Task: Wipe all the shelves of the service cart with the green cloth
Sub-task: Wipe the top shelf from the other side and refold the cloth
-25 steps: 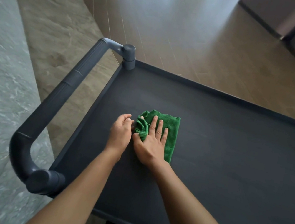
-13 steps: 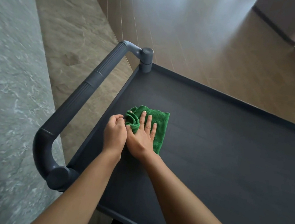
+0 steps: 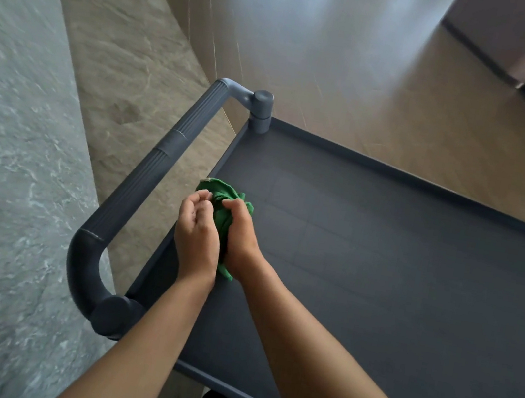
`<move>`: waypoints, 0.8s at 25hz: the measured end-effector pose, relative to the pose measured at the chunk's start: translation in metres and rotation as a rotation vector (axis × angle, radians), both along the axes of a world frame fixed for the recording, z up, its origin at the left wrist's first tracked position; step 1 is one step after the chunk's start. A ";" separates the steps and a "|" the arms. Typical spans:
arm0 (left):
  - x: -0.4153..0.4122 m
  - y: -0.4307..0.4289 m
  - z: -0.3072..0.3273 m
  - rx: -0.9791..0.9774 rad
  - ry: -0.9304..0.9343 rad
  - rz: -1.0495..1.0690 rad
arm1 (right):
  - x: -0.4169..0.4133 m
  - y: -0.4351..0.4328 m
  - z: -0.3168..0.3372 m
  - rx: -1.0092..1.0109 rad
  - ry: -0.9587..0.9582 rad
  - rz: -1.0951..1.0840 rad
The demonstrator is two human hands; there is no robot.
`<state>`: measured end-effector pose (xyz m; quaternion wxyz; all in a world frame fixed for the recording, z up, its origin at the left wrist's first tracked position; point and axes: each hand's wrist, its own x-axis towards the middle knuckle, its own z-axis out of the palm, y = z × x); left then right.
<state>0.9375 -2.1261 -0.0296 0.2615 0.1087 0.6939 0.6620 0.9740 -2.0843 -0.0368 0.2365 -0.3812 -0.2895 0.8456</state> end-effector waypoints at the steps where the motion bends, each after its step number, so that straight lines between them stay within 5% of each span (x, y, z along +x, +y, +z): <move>1: 0.003 0.001 0.001 0.015 0.016 -0.032 | 0.005 0.002 0.002 -0.055 0.047 -0.042; 9: 0.066 0.020 0.019 0.092 0.086 -0.244 | 0.082 0.015 0.022 -0.118 0.239 -0.297; 20: 0.281 0.024 0.033 0.035 0.101 -0.396 | 0.305 0.015 0.026 -0.037 0.170 -0.470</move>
